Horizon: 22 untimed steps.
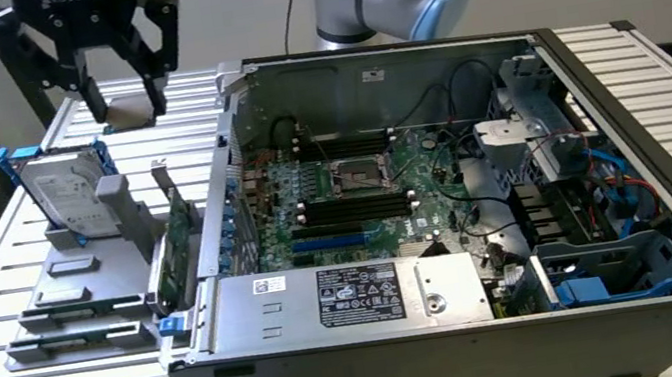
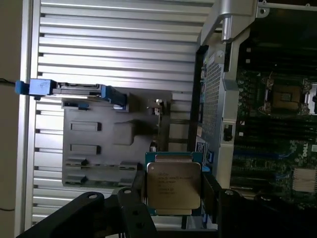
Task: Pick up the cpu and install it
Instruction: 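Pick up the cpu and move it towards the insertion slot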
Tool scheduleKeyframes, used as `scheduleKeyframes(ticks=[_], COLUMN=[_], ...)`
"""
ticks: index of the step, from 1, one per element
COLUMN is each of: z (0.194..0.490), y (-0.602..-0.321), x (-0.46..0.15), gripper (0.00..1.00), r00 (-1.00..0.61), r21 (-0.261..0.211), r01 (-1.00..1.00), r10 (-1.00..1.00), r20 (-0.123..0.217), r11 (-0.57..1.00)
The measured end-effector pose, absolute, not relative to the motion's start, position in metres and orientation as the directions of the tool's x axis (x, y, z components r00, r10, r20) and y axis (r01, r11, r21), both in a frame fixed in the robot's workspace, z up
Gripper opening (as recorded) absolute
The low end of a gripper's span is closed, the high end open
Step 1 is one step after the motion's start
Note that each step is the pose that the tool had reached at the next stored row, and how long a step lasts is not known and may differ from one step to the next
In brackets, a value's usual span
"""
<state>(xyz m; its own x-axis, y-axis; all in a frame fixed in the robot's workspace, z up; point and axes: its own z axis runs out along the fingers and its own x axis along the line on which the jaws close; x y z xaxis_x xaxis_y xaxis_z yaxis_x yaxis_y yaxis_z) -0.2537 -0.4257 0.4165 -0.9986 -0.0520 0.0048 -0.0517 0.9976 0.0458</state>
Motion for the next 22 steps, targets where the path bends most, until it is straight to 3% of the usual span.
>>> scheduleKeyframes(ticks=[22], z=[0.416], y=[-0.411], x=[-0.154], gripper=[0.55], r00=[-0.999], r21=[0.046], r01=[-0.052], r10=[-0.052], r20=[0.005], r11=[0.998])
